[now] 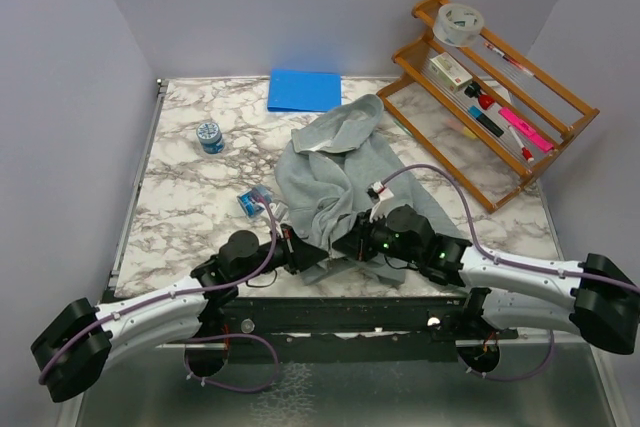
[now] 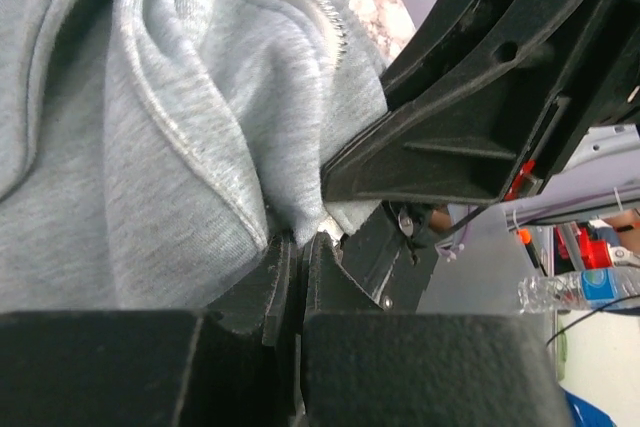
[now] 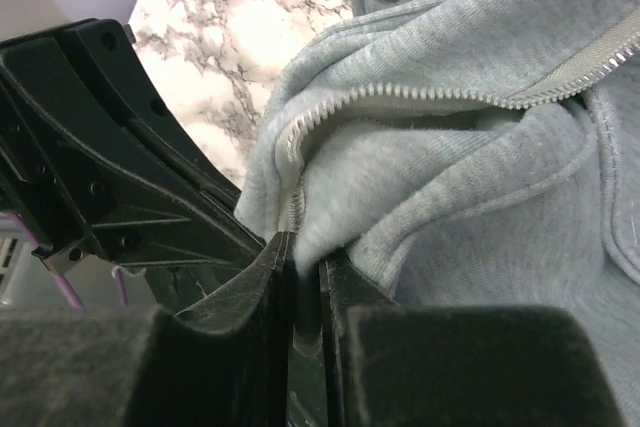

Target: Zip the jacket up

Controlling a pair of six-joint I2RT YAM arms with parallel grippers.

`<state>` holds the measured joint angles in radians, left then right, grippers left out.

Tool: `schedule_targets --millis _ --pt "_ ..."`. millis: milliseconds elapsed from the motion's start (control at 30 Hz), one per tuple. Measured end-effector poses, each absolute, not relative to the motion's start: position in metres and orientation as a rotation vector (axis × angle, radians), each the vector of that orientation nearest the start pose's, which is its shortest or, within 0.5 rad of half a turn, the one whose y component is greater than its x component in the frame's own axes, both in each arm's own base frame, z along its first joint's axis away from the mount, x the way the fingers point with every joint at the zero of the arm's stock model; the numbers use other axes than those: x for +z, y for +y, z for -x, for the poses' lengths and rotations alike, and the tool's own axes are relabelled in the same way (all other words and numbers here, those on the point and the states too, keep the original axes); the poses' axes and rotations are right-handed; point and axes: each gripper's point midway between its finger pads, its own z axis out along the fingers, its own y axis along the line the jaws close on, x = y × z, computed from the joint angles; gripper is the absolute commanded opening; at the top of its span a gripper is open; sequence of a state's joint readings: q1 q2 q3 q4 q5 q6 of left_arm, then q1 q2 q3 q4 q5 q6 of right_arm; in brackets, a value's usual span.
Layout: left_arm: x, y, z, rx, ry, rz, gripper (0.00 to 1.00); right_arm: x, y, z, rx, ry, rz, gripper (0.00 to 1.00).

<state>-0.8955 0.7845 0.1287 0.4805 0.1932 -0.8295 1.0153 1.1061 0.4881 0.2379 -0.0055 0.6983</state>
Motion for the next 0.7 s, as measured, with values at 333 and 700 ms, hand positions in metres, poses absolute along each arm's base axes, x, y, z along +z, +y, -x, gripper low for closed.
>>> schedule_targets --millis 333,700 --pt "0.128 -0.269 -0.123 -1.407 1.964 -0.26 0.0 0.158 0.281 -0.149 1.019 2.09 0.416 0.42" --pt "0.121 -0.269 -0.114 -1.425 2.005 -0.298 0.0 0.203 0.249 -0.167 0.763 1.896 0.594 0.58"
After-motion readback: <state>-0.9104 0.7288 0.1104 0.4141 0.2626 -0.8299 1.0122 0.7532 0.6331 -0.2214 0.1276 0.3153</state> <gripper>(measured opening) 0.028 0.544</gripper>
